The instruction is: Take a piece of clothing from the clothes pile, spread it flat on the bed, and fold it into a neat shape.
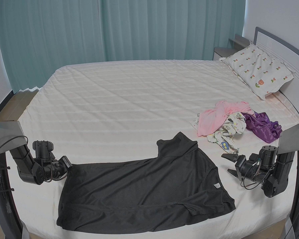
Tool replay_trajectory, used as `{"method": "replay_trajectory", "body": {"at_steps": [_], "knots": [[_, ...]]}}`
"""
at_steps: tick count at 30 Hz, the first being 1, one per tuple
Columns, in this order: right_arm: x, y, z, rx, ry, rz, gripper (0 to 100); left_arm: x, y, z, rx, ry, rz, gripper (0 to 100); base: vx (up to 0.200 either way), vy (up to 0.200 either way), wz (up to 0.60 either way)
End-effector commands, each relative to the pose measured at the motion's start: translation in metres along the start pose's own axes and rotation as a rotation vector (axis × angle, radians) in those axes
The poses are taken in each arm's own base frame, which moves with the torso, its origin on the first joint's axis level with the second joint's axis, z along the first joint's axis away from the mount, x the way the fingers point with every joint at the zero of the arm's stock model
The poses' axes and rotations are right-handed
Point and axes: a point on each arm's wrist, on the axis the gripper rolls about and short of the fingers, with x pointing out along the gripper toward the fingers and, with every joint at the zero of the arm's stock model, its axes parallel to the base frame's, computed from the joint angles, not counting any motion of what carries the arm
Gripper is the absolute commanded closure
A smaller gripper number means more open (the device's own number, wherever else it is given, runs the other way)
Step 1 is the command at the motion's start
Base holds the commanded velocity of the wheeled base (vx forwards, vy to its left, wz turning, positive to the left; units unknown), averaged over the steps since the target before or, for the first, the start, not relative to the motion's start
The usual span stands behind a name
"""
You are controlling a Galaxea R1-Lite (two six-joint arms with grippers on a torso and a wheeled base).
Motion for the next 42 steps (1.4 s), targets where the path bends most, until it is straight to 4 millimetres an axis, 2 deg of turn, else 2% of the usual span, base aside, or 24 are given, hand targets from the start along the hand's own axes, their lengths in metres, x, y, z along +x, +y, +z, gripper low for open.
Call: {"method": "replay_trajectory", "body": {"at_steps": [1,7,14,19,24,28,29,31,34,39,42], "knots": [[0.003,0.001,-0.001,-0.029,0.002,0.011,0,0.003,0.008,0.014,-0.034,-0.047,0.002,100,0.000,0.000,0.00],[0.006,-0.001,-0.007,-0.037,0.021,0.002,0,0.001,0.007,0.026,-0.151,-0.112,-0.033,100,0.000,0.000,0.00],[0.007,-0.001,-0.007,-0.055,0.022,0.003,0,0.002,0.008,0.024,-0.159,-0.115,-0.044,100,0.000,0.000,0.00],[0.015,0.015,0.005,-0.133,-0.016,0.066,0,0.002,0.009,0.022,-0.166,-0.105,-0.040,100,0.000,0.000,0.00],[0.042,0.033,0.011,-0.278,-0.013,0.119,0,0.000,0.011,0.018,-0.180,-0.083,-0.043,100,0.000,0.000,0.00],[0.068,0.046,0.016,-0.425,0.040,0.099,0,-0.001,0.011,0.019,-0.226,-0.084,-0.046,100,0.000,0.000,0.00],[0.069,0.047,0.015,-0.428,0.044,0.097,0,-0.001,0.011,0.019,-0.227,-0.084,-0.046,100,0.000,0.000,0.00],[0.088,0.056,0.013,-0.500,0.086,0.091,0,-0.001,0.011,0.018,-0.230,-0.076,-0.052,100,0.000,0.000,0.00],[0.106,0.059,0.014,-0.599,0.095,0.082,0,-0.003,0.013,0.015,-0.232,-0.066,-0.048,100,0.000,0.000,0.00],[0.130,0.077,0.014,-0.626,0.067,0.024,0,-0.003,0.013,0.015,-0.231,-0.073,-0.052,100,0.000,0.000,0.00],[0.140,0.083,0.008,-0.549,0.068,0.022,0,-0.003,0.013,0.014,-0.231,-0.071,-0.052,100,0.000,0.000,0.00]]}}
